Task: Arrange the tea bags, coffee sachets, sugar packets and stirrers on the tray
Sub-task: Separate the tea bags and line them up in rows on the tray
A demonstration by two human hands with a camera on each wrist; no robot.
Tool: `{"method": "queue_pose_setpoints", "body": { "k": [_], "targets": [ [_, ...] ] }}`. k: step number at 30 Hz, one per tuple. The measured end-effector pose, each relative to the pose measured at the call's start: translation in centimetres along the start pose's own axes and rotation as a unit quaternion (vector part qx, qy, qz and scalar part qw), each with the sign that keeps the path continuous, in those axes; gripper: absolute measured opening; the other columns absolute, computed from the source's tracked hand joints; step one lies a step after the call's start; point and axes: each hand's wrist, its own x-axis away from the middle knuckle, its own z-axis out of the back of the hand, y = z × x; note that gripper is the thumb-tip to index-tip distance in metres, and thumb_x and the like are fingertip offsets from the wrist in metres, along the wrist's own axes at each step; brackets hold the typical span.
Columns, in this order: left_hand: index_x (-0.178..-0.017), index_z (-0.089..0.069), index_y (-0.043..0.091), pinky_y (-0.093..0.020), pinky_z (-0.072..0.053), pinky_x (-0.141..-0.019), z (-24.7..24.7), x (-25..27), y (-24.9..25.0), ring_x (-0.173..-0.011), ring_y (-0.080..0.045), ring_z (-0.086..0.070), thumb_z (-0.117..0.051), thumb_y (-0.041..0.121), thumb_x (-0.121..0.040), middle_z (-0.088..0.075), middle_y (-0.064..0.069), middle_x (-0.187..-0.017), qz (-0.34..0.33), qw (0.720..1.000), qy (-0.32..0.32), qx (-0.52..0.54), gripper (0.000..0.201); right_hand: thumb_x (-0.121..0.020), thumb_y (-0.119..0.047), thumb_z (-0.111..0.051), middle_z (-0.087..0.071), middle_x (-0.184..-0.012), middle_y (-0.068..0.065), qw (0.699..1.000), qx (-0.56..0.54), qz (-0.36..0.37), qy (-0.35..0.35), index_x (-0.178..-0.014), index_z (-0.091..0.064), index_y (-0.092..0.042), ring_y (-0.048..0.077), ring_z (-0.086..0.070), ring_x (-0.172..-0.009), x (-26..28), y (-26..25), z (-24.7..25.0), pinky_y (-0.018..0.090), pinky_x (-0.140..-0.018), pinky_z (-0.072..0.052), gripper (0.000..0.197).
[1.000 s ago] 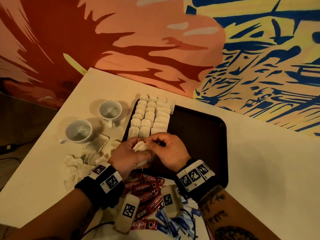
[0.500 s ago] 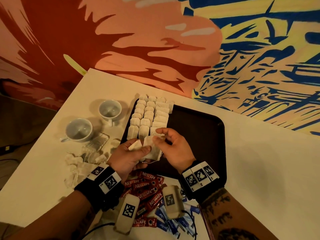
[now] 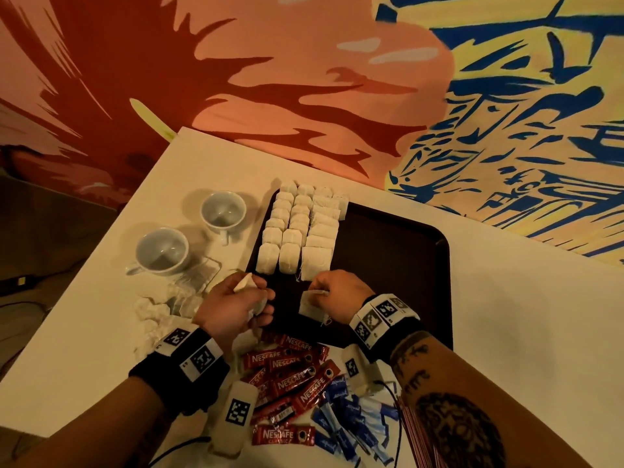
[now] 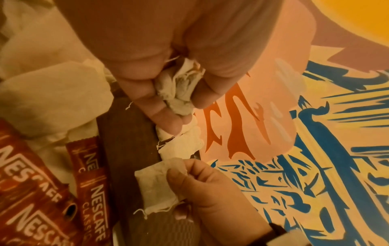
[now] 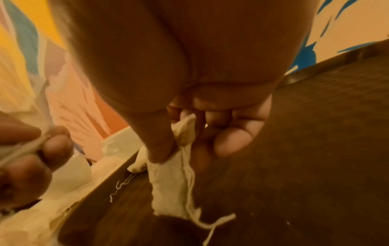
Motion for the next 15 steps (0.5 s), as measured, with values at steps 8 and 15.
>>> {"method": "queue_pose_setpoints", "body": {
  "k": [8, 15],
  "targets": [
    [-0.093, -0.062, 0.007, -0.034, -0.057, -0.067, 0.1, -1.0, 1.0, -0.071, -0.025, -0.064, -0.058, -0.004, -0.088, -0.069, -0.013, -0.082, 0.003, 1.000, -0.002, 0.002, 0.013, -0.089, -0.030, -0.068, -0.067, -0.104, -0.002, 0.997, 0.017, -0.040, 0.062, -0.089, -0.066, -0.030, 0.015, -0.063, -0.092, -3.6, -1.0, 1.1, 0.026, -0.075, -0.050, 0.003],
    [-0.091, -0.060, 0.007, -0.033, -0.057, -0.065, 0.1, -1.6, 1.7, -0.069, -0.024, -0.063, -0.057, -0.004, -0.090, -0.068, -0.015, -0.084, 0.013, 1.000, -0.003, 0.005, 0.012, -0.091, -0.025, -0.064, -0.063, -0.113, 0.004, 0.995, 0.041, -0.053, 0.080, -0.096, -0.070, -0.024, 0.021, -0.062, -0.100, -5.0, -0.9, 2.0, 0.029, -0.083, -0.052, 0.008]
  ]
}}
